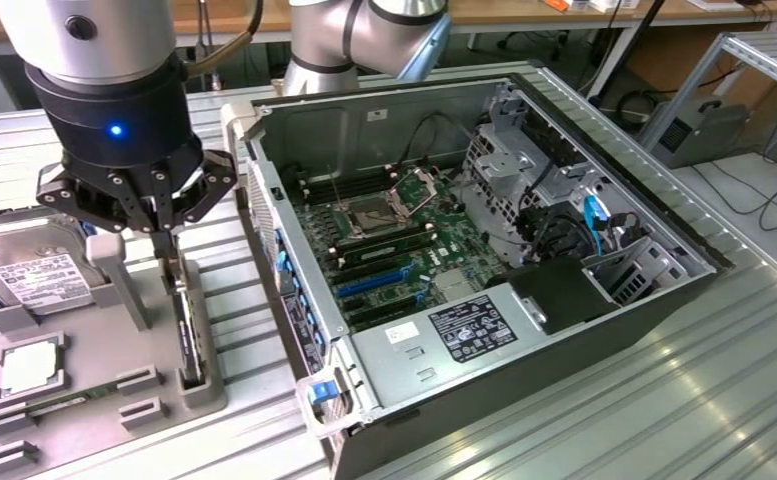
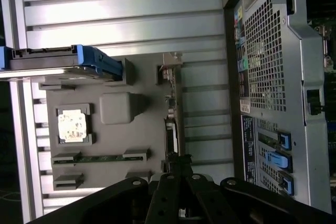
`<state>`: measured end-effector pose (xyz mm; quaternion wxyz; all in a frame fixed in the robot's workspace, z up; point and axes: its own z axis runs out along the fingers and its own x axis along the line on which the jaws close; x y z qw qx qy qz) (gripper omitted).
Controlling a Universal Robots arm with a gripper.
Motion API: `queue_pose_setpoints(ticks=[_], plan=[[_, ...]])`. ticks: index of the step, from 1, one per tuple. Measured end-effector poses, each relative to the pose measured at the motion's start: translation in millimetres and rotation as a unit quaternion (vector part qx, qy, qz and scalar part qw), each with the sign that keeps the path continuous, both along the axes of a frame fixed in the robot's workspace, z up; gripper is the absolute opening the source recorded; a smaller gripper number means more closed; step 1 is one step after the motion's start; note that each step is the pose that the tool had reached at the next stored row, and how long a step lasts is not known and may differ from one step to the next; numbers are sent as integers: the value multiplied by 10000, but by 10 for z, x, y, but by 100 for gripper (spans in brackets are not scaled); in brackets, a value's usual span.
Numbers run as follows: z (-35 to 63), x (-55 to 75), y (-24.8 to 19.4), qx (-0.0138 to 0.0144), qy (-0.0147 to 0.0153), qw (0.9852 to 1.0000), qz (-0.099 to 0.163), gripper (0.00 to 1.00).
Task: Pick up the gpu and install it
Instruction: 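Reach for the gpu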
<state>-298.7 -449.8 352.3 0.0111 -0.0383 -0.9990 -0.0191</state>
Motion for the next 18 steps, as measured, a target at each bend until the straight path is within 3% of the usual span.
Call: queue_pose_setpoints(ticks=[10, 18], plan=[[-27, 0, -47, 0, 0, 10000, 0, 11], [-28, 0, -49, 0, 0, 10000, 0, 11]])
